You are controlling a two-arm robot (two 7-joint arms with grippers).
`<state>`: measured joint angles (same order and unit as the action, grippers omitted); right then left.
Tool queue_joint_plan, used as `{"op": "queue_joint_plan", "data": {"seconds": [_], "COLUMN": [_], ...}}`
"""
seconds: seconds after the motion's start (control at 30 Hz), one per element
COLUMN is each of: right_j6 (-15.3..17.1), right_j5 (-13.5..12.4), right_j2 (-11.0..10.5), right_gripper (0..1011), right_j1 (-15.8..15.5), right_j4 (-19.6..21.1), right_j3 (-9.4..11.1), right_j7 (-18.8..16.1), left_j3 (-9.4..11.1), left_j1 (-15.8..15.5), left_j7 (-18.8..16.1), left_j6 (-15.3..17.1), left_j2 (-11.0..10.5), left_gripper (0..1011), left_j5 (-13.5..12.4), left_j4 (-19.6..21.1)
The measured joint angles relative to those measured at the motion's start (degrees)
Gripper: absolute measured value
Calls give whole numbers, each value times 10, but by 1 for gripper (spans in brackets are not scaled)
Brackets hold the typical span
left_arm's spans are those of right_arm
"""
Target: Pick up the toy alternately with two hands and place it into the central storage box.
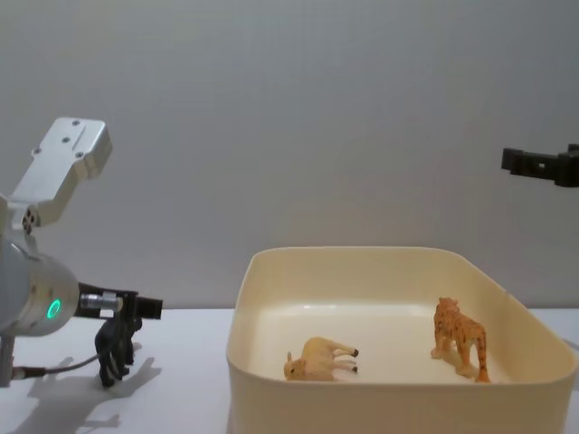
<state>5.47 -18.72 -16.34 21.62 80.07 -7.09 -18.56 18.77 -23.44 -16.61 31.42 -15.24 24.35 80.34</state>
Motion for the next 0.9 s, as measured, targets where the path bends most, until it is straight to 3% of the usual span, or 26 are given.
{"op": "queue_joint_plan", "data": {"seconds": [0.4, 0.77, 0.9], "right_j6": [0, 0, 0], "right_j5": [0, 0, 0], "right_j2": [0, 0, 0], "right_gripper": [1001, 1001, 1001], "right_j1": [0, 0, 0], "right_j4": [0, 0, 0], "right_j3": [0, 0, 0], "right_j7": [0, 0, 0], "left_j3": [-6, -8, -8], "left_j1": [-1, -2, -2], "left_j7": [-5, -7, -7], "left_j6": [7, 10, 10], "left_j2": [5, 6, 7], "left_gripper": [1001, 756, 600], "left_j5": [12, 17, 18], "left_j4": [-16, -21, -23]}}
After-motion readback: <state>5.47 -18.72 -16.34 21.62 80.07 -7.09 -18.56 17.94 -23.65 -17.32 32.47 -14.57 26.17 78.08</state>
